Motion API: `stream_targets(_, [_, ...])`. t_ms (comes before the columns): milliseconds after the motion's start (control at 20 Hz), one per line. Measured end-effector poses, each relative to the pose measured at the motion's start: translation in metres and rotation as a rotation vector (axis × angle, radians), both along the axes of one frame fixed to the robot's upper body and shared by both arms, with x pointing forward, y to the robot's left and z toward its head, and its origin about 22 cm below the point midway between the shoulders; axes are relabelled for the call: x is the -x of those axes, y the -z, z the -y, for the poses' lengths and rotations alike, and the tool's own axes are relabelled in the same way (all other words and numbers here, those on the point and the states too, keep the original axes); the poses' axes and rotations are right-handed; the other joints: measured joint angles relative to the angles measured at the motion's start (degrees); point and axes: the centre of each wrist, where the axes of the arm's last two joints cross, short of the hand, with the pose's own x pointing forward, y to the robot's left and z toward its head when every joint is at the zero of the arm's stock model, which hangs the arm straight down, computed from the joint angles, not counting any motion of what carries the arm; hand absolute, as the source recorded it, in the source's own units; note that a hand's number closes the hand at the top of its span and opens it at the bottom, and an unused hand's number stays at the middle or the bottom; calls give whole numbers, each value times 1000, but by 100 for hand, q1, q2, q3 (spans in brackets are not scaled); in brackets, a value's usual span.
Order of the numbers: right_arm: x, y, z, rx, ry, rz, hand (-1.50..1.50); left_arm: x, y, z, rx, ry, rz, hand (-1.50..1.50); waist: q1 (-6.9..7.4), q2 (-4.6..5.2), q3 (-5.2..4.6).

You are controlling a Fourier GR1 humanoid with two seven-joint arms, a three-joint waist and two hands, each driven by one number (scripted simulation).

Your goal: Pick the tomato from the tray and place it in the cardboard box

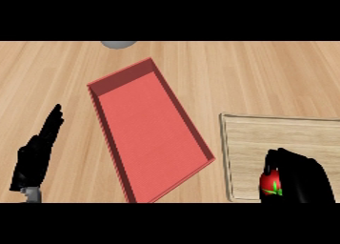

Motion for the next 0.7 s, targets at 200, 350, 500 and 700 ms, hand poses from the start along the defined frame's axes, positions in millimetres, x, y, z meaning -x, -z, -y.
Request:
stream_targets(200, [11, -30, -22, -118, -67, 116, 150, -5, 0, 7, -3, 2, 4, 0, 12, 8, 8])
stream_targets(350, [16, -54, -34, -237, -144, 222, 150, -7, -1, 6, -6, 1, 2, 0, 24, 11, 10])
stream_targets(500, [23, -77, -45, -337, -221, 299, 150, -8, -1, 3, -6, 3, 3, 0, 48, 14, 9])
stream_targets(700, [19, -103, -63, -409, -301, 361, 150, -6, 0, 6, -3, 12, 4, 0, 86, 22, 8])
